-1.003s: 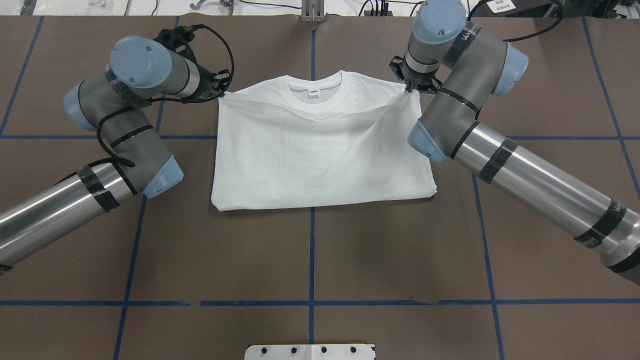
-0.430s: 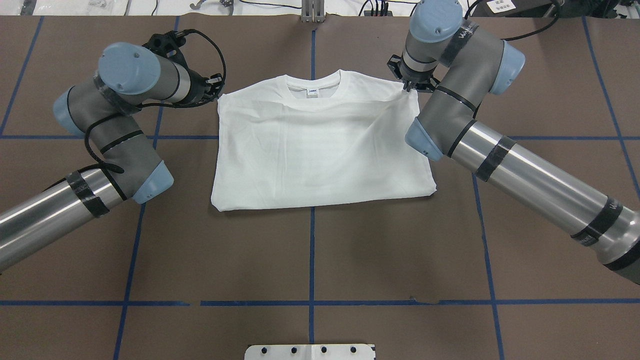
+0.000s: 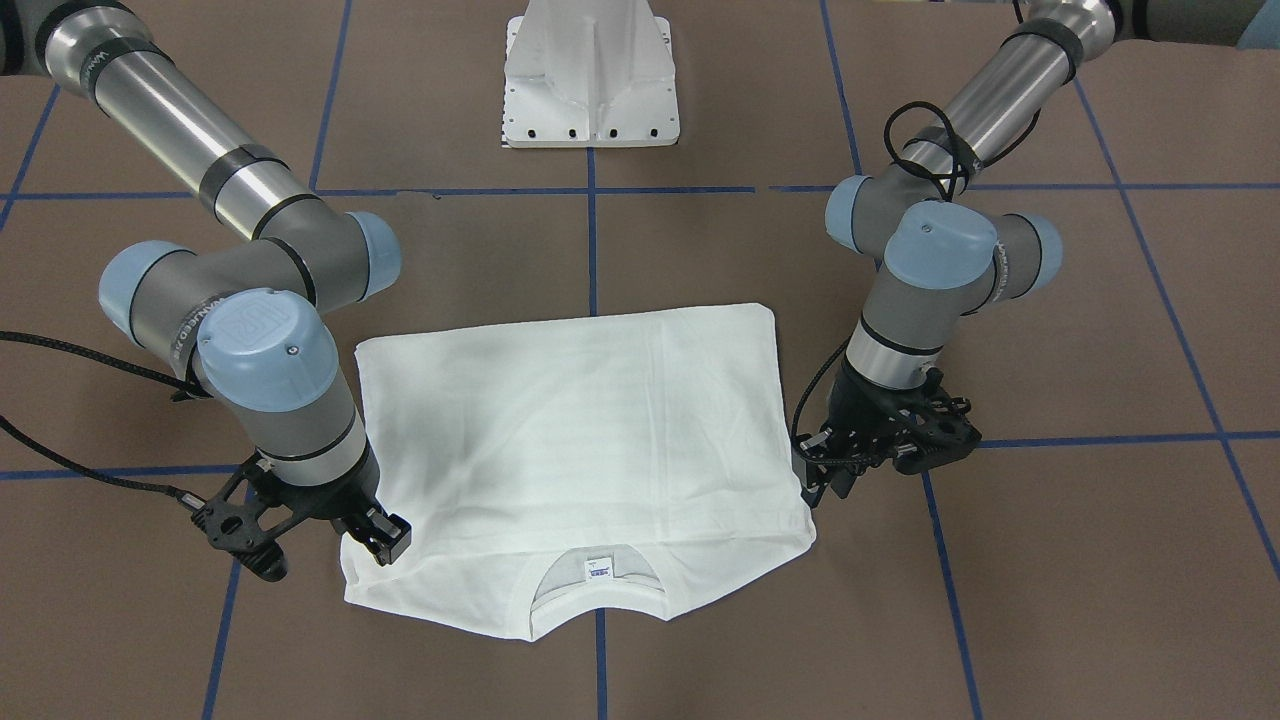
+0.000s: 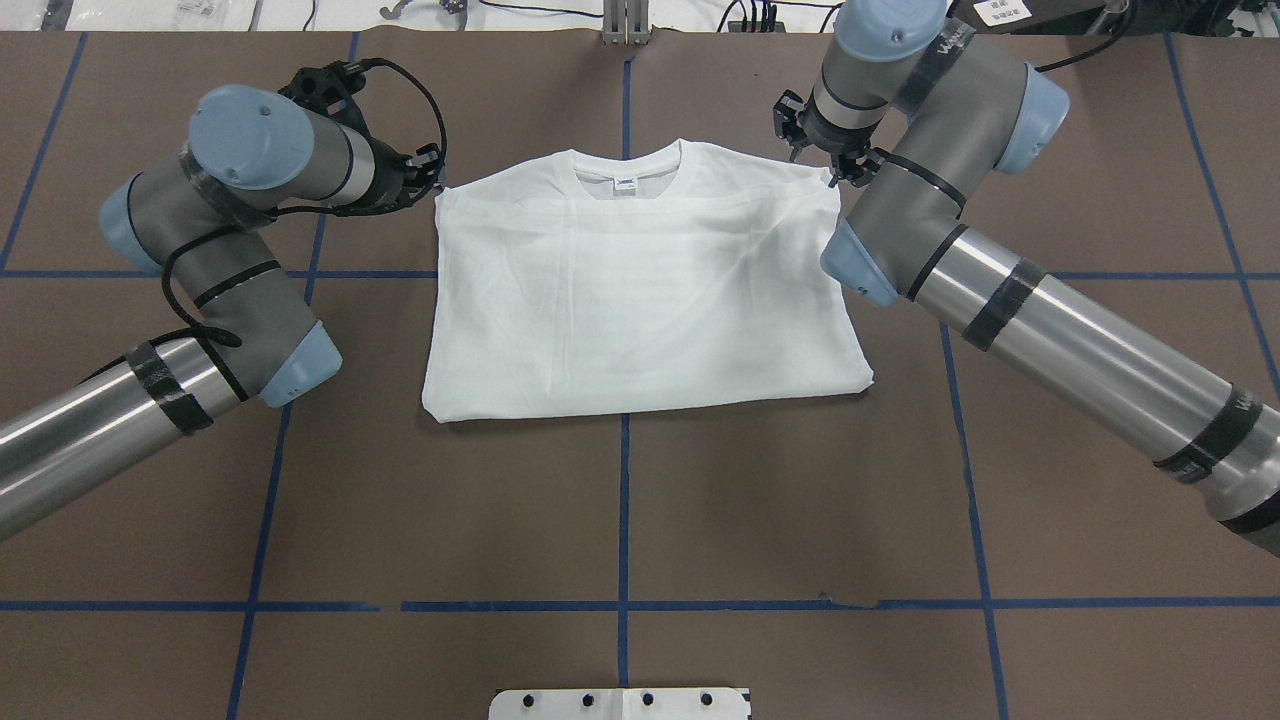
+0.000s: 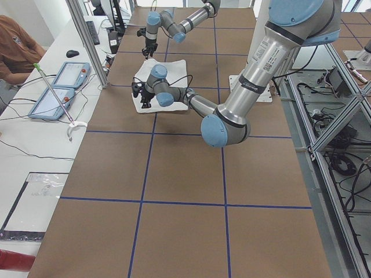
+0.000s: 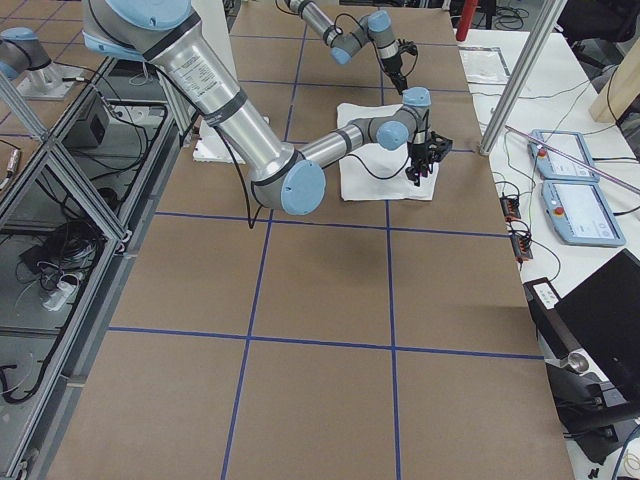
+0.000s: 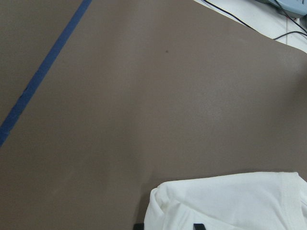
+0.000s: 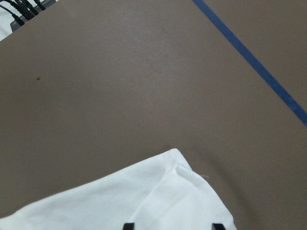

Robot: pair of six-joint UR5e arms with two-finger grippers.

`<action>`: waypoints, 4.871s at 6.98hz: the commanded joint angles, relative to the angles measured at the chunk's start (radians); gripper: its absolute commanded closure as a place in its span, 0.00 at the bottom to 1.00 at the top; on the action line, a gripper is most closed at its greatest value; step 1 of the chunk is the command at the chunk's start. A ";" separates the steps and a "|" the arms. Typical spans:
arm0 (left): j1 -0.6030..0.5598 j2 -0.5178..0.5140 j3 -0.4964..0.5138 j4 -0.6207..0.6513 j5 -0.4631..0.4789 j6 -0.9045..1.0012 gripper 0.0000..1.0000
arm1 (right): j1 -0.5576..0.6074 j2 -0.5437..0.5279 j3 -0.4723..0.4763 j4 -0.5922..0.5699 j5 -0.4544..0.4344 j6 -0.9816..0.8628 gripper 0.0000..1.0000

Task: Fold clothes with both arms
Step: 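Release the hem at the collar with both grippers, then move the right gripper down to the folded shirt's side edge, then rotate the shirt with the right gripper while the left gripper reaches its corner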

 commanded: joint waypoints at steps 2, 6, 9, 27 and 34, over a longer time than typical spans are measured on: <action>-0.001 0.011 -0.016 0.000 -0.002 0.000 0.52 | -0.079 -0.291 0.415 0.002 0.065 0.186 0.23; -0.001 0.011 -0.031 0.003 0.004 -0.002 0.52 | -0.183 -0.461 0.451 0.198 0.032 0.476 0.21; -0.001 0.011 -0.033 0.008 0.004 -0.002 0.52 | -0.240 -0.466 0.411 0.225 -0.023 0.486 0.21; 0.301 0.252 -0.479 0.095 -0.169 -0.451 0.38 | -0.726 -0.760 0.949 0.044 0.148 0.600 1.00; 0.416 0.249 -0.449 0.141 -0.090 -0.487 0.37 | -0.765 -0.760 0.975 0.044 0.147 0.611 0.88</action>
